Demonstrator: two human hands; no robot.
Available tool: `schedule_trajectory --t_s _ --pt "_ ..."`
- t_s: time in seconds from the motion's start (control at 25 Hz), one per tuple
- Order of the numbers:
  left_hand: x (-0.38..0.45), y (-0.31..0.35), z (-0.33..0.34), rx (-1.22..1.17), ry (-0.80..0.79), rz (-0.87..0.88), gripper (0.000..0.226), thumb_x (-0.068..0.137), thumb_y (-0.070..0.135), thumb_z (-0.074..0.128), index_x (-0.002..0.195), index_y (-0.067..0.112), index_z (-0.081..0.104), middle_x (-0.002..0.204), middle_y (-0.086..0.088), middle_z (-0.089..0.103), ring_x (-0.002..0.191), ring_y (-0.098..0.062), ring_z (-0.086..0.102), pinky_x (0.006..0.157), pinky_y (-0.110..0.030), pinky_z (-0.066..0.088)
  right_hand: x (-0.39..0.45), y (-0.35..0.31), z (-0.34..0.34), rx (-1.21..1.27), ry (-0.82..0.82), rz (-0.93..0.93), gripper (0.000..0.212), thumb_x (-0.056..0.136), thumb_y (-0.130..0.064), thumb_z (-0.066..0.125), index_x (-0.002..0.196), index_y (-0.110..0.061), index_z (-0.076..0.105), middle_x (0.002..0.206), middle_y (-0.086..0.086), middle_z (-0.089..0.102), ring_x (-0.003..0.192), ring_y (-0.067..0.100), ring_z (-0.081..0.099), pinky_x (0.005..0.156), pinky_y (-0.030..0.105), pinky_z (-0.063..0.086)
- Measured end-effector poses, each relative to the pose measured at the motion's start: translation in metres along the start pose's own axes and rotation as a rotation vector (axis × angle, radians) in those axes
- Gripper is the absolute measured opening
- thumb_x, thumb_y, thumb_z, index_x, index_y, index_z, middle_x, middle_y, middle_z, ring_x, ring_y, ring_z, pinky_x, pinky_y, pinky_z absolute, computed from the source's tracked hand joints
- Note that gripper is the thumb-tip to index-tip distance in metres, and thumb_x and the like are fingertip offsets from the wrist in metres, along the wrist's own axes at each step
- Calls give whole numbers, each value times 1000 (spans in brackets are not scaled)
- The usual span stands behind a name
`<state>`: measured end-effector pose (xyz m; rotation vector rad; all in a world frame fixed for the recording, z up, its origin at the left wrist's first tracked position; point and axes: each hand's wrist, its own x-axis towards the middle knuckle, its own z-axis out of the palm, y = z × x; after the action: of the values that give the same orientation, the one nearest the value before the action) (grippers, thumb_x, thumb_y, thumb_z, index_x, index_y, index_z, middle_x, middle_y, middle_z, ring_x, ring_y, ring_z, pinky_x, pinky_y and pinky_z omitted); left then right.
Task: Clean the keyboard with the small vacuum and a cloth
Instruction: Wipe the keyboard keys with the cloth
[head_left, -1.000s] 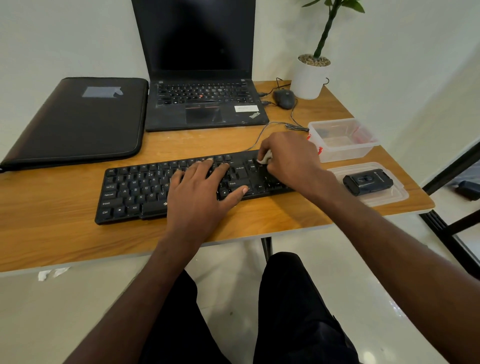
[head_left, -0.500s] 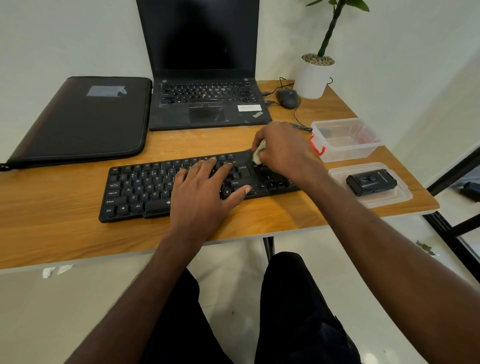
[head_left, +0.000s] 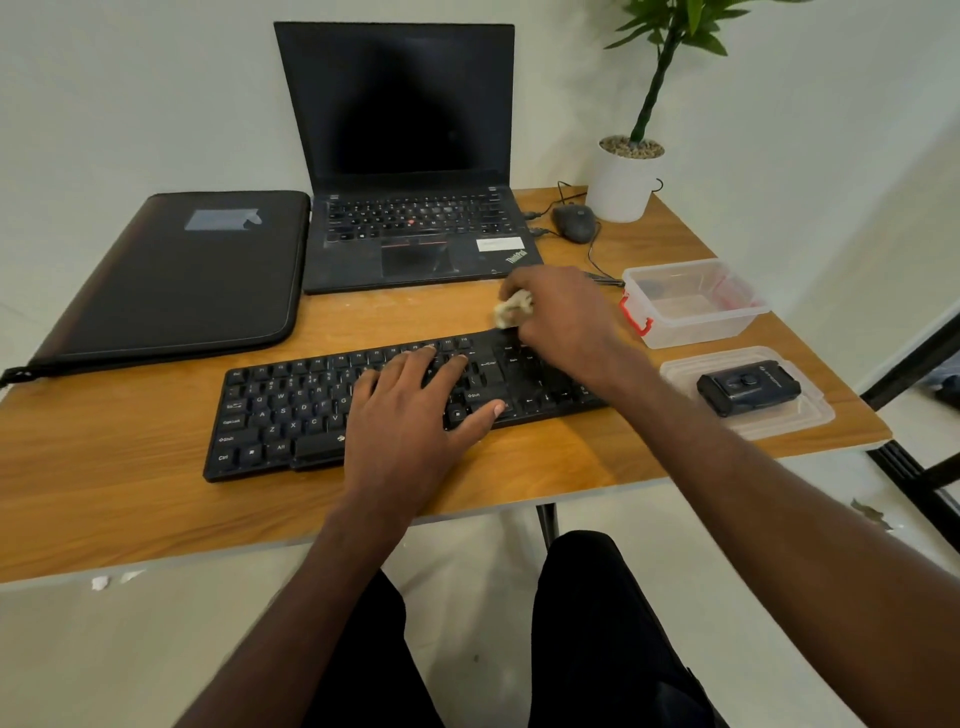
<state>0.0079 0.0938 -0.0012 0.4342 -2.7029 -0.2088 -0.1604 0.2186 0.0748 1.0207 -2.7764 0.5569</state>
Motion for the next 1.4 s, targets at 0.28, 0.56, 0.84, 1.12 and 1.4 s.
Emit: schedule_trajectory --t_s 0.28,0.56,0.84,1.12,1.4 --pt "0 -1 1 -16 0 -4 76 97 83 35 151 33 55 153 -3 56 144 -25 48 121 -55 32 0 22 -9 -169 32 205 26 89 -15 76 115 -15 76 113 11 73 102 27 67 81 35 51" --pt "1 1 0 -6 -8 -5 78 96 84 31 150 33 56 154 -3 56 144 -25 49 122 -55 31 -11 4 9 -27 19 -73 27 87 -13 77 111 -25 78 115 -2 72 108 19 65 86 32 51" --pt "0 15 0 -43 37 1 71 99 77 35 148 29 54 157 0 50 150 -24 41 127 -54 13 -15 50 -7 62 239 189 30 87 -8 74 112 -23 77 117 1 73 106 23 66 82 31 48" --pt "-1 26 10 -20 10 29 67 101 75 34 147 32 58 158 1 53 151 -26 42 127 -55 14 -14 52 -11 -203 75 32 33 82 0 76 111 -16 76 116 3 69 109 28 63 82 40 53" --pt "-1 26 12 -22 13 34 69 98 77 36 145 33 59 155 1 55 150 -26 45 125 -55 17 -28 54 -24 -226 -56 19 35 82 -4 78 111 -23 79 117 5 72 107 27 65 87 39 54"
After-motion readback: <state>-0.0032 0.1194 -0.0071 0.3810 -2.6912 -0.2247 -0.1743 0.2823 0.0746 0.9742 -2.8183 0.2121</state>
